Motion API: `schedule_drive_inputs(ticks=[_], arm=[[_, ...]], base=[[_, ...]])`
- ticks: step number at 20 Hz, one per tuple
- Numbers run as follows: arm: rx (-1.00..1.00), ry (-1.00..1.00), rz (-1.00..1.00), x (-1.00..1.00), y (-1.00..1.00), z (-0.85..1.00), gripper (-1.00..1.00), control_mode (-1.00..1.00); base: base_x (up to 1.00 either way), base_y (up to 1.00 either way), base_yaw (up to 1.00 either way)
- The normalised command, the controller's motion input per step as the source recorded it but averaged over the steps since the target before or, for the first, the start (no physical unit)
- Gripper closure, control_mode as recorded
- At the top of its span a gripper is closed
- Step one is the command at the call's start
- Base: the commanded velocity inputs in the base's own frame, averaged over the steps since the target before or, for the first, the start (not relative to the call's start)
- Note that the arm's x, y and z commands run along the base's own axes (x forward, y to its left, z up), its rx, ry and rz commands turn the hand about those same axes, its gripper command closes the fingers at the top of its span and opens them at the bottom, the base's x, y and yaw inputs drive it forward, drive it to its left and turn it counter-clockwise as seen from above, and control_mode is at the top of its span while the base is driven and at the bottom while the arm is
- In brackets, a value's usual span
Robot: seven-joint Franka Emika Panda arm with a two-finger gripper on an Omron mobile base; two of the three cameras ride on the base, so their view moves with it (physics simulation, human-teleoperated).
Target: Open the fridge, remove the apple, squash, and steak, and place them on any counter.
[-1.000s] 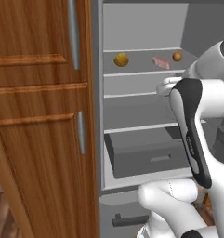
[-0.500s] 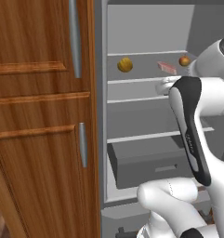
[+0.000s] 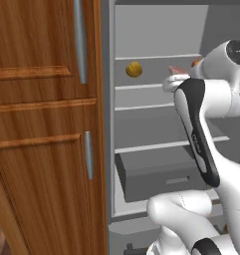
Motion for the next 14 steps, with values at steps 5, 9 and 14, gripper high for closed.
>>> schedule_drive_inputs(ticks=[5, 9, 14], arm=[[0.00, 0.00, -0.04, 0.59, -0.10, 0.11, -1.00, -1.00], [0.00, 0.01, -0.06, 0.72, -0.26, 0.00, -1.00, -1.00], [0.00, 0.11, -0.02, 0.64, -0.16, 0.00, -1.00, -1.00]], base=[[0.00, 0.00, 0.00], [0.00, 0.00, 0.00], [0.00, 0.00, 0.00]])
